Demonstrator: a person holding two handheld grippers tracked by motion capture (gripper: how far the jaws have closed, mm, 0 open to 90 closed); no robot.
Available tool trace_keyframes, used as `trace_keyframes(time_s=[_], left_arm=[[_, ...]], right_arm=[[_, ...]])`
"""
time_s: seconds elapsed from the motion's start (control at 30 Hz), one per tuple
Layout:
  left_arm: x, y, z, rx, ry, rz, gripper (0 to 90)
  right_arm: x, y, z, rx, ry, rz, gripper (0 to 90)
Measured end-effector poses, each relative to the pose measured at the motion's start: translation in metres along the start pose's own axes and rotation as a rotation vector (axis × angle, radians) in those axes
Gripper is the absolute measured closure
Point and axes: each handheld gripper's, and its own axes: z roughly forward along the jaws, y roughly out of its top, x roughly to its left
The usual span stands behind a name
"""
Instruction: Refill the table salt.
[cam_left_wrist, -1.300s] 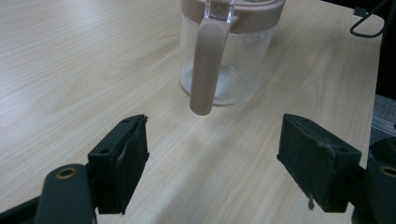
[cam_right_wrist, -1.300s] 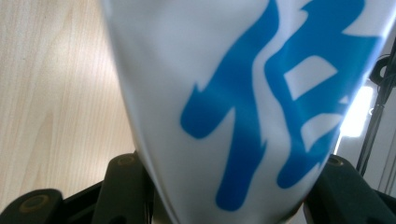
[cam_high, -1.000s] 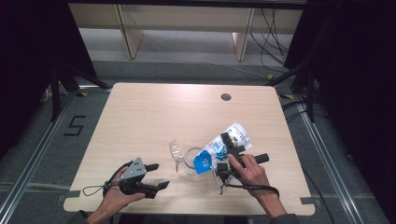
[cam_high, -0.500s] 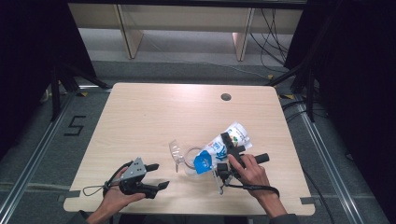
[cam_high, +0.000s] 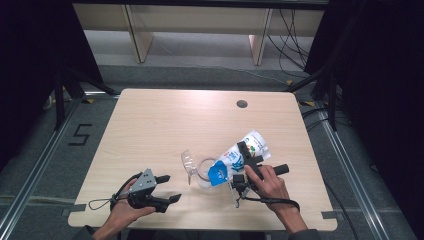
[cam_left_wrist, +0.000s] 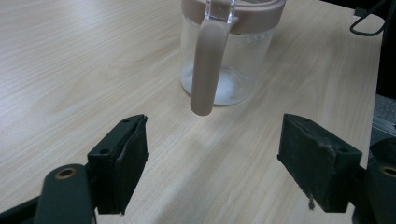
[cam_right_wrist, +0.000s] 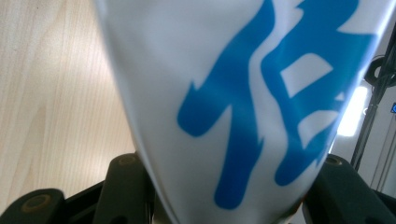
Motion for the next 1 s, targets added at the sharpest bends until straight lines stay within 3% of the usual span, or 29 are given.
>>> trace_keyframes(time_s=[0.07, 0.1, 0.17, 0.27, 0.3, 0.37, 0.97, 1.0], left_arm=[[-0.0001, 0.0000, -0.0002, 0.000, 0.005, -0.005, 22.7], [-0.0001, 0.0000, -0.0002, 0.000, 0.005, -0.006, 22.5], [0.0001, 0.0000, 0.0001, 0.000, 0.003, -0.002, 22.5], [0.0003, 0.0001, 0.0003, 0.002, 0.004, -0.007, 20.9], [-0.0009, -0.0005, 0.0006, 0.001, 0.008, -0.035, 20.7], [0.0004, 0.0001, 0.0003, -0.001, 0.012, -0.012, 19.8], [0.0014, 0.0005, 0.0002, -0.001, 0.014, -0.019, 15.7], [-0.0001, -0.0002, 0.0005, -0.003, 0.015, -0.051, 15.8]], right_arm=[[-0.0001, -0.0003, 0.0004, -0.003, -0.010, -0.002, 51.3], [-0.0027, -0.0003, 0.0009, -0.014, -0.018, -0.035, 51.4], [0.0000, -0.0006, 0.0000, 0.000, -0.007, 0.003, 51.3], [-0.0002, -0.0004, 0.0000, -0.002, -0.008, 0.001, 51.7], [0.0000, -0.0003, 0.0000, 0.000, -0.007, 0.001, 51.7], [-0.0001, -0.0003, 0.0001, -0.001, -0.011, -0.003, 51.8], [-0.0015, -0.0004, -0.0009, 0.002, -0.010, -0.010, 53.5], [-0.0012, -0.0004, -0.0008, 0.002, -0.010, -0.007, 53.6]])
